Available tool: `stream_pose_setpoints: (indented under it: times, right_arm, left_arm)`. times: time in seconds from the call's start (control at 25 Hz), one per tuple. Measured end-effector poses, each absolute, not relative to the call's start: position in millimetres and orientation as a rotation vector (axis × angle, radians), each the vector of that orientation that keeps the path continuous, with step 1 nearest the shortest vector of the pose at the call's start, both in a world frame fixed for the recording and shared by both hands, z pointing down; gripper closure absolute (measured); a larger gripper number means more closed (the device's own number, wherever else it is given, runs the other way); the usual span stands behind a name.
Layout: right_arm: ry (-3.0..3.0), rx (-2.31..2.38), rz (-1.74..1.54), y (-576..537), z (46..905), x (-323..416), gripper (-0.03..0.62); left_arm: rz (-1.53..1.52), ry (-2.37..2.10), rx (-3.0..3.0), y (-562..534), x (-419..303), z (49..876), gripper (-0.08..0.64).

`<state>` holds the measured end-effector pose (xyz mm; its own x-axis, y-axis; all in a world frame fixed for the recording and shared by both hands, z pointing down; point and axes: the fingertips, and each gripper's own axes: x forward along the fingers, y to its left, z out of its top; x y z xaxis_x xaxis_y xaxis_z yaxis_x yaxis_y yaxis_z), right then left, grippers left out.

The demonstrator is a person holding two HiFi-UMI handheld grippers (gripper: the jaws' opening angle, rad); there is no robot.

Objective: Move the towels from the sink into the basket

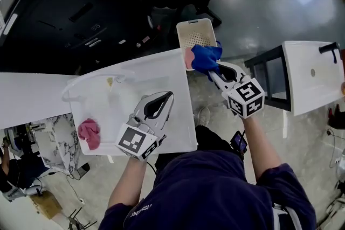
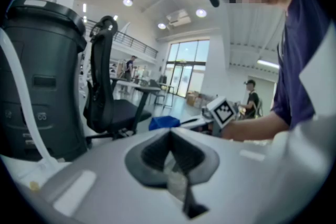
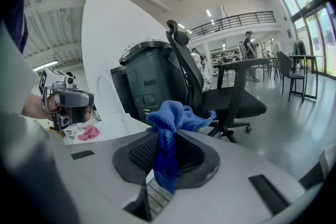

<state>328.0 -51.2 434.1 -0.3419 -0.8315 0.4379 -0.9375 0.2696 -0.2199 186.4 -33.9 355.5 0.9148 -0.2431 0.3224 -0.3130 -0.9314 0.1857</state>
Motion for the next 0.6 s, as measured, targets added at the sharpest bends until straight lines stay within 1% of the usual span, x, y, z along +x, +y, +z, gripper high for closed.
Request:
stream_pose_setpoints:
  times: [0.6]
  right_arm:
    - [-2.304, 1.602, 0.735, -94, 479, 373, 0.523]
  left_arm:
    - [0.494, -0.481, 2.778, -61, 223, 383, 0.557]
